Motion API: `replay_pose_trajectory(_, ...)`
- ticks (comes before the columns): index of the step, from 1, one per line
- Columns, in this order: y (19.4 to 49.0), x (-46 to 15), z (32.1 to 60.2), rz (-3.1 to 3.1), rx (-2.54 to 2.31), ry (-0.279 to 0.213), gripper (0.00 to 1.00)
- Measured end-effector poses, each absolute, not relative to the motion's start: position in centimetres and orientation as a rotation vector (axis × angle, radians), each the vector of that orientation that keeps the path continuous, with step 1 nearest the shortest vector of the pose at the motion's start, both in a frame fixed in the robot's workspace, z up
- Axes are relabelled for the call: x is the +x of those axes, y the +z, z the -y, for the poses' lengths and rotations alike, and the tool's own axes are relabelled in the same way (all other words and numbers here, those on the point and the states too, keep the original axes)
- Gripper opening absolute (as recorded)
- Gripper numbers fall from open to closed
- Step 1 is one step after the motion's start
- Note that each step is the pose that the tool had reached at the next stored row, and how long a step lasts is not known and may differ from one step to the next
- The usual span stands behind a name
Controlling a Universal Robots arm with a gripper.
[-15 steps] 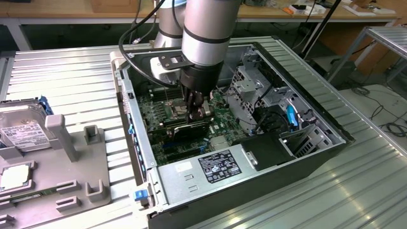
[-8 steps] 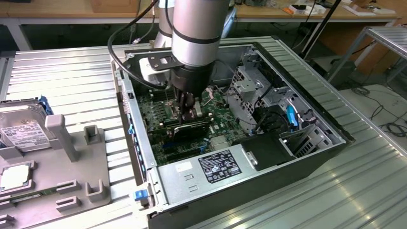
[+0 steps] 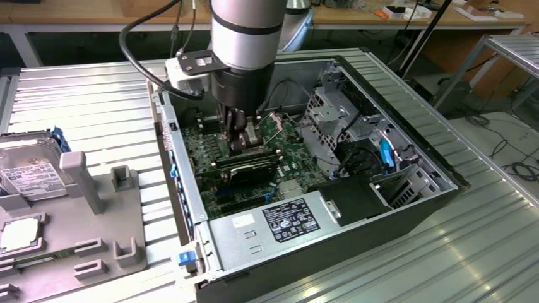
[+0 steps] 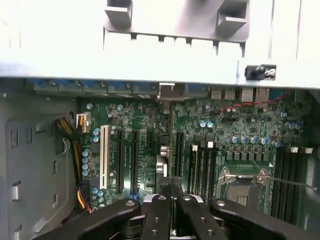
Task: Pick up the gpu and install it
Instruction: 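Press down on the gpu until it lock into place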
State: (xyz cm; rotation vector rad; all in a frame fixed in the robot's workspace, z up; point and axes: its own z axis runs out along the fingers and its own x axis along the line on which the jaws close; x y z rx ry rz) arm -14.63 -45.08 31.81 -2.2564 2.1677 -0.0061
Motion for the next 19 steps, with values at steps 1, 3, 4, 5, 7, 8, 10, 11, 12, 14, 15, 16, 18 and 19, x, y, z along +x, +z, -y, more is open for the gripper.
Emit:
replay_pose_trajectory(1,31.8,-15.0,45.1,-2.166,-2.254,-0.011,0.11)
replay_pose_trajectory(3,31.6,-15.9,45.1,-2.162,-2.251,-0.019,0.11)
replay_pose_trajectory(4,31.5,-16.2,45.1,-2.161,-2.249,-0.022,0.11)
replay_pose_trajectory(5,31.4,-16.6,45.1,-2.160,-2.248,-0.025,0.11)
replay_pose_trajectory(7,31.4,-17.4,45.0,-2.160,-2.248,-0.025,0.11)
replay_pose_trajectory(8,31.4,-17.8,45.0,-2.161,-2.248,-0.024,0.11)
replay_pose_trajectory(10,31.4,-18.3,45.0,-2.162,-2.248,-0.023,0.11)
replay_pose_trajectory(11,31.4,-18.5,45.0,-2.163,-2.248,-0.021,0.11)
replay_pose_trajectory(12,31.4,-18.7,45.0,-2.164,-2.249,-0.018,0.11)
replay_pose_trajectory(14,31.4,-19.2,45.0,-2.167,-2.251,-0.013,0.11)
replay_pose_trajectory(15,31.4,-19.3,45.0,-2.168,-2.252,-0.011,0.11)
replay_pose_trajectory(16,31.4,-19.5,45.0,-2.170,-2.253,-0.008,0.11)
replay_pose_trajectory(18,31.5,-19.9,45.0,-2.175,-2.258,0.004,0.11)
replay_pose_trajectory(19,31.5,-20.1,45.0,-2.178,-2.260,0.009,0.11)
